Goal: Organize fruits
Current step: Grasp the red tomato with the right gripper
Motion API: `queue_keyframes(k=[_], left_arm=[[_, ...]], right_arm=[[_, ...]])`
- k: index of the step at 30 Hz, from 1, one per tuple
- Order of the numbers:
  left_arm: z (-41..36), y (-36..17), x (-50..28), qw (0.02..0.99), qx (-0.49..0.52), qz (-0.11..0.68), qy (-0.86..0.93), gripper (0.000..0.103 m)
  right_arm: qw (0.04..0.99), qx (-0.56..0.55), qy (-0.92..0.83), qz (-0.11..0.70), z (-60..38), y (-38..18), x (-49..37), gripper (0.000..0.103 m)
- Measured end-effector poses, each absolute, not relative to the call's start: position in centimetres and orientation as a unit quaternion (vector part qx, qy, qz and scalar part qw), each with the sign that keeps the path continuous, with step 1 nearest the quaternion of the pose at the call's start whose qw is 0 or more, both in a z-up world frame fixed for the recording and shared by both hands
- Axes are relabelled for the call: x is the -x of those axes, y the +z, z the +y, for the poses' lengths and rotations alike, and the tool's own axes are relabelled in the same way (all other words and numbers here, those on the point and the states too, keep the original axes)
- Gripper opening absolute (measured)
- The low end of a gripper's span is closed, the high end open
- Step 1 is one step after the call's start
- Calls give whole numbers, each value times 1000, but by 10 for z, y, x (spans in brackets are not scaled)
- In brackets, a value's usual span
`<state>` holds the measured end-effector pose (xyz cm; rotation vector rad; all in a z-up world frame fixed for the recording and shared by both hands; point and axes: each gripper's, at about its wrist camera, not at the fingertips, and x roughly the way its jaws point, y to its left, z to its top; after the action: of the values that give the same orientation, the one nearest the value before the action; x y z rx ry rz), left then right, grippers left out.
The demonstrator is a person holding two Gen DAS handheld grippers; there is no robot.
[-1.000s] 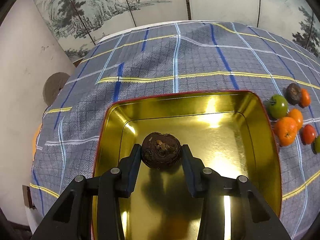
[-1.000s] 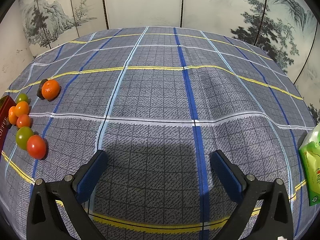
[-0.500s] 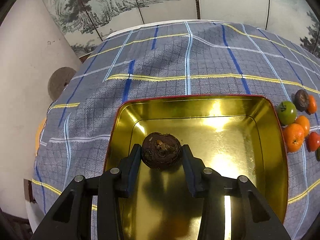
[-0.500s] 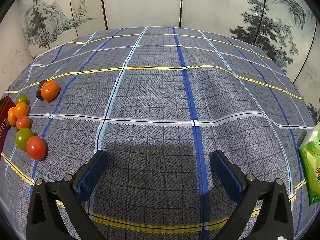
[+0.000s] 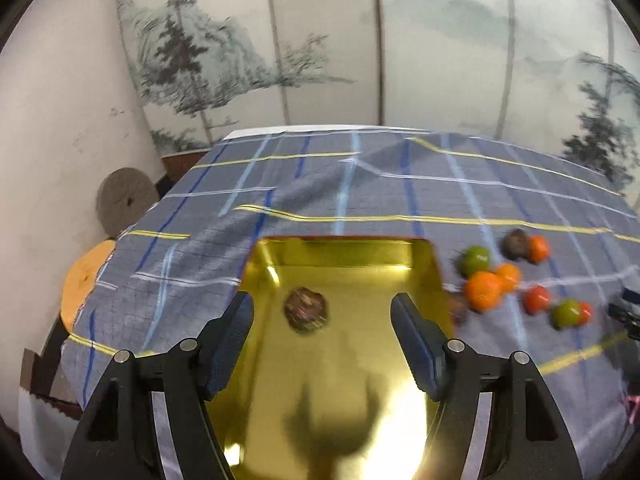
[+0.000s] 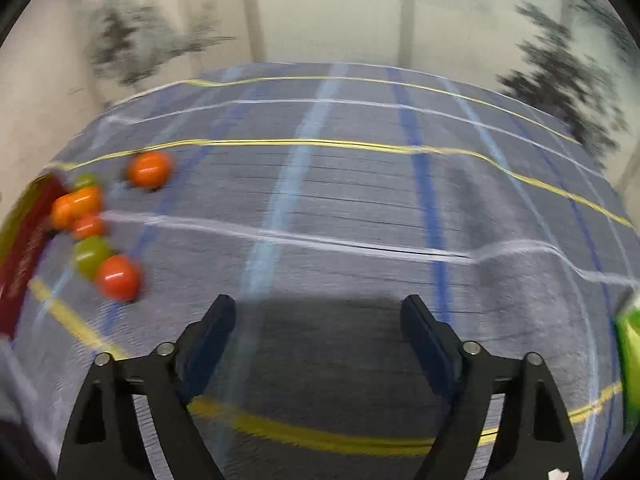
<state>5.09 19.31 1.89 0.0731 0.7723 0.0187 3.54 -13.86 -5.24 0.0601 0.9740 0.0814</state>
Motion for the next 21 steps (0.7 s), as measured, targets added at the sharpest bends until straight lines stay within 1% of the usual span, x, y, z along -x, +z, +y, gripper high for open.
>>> queue_keyframes(k=[2, 5, 8, 11, 14, 19, 21], left_arm=[[181, 22, -34, 927, -41, 373, -6, 72], [163, 24, -10, 927, -45, 372, -23, 72], [153, 23, 4, 924, -35, 379, -34, 72], [151, 21, 13, 918, -12, 393, -49, 72], [147, 17, 20, 913, -17, 404, -51, 72], [148, 14, 24, 911, -14, 408, -48, 72], [150, 13, 24, 911, -5, 410, -47, 72]], right_arm=[[889, -19, 103, 447, -114, -39, -27, 80], [882, 39, 192, 428, -73, -27, -22, 65], [868, 91, 233, 428, -50, -28, -28, 61], [857, 114, 262, 429, -39, -31, -31, 52], [850, 140, 277, 426, -35, -34, -37, 50], [832, 158, 292, 444, -26, -46, -53, 41], [823, 149, 305, 455, -27, -50, -57, 30]])
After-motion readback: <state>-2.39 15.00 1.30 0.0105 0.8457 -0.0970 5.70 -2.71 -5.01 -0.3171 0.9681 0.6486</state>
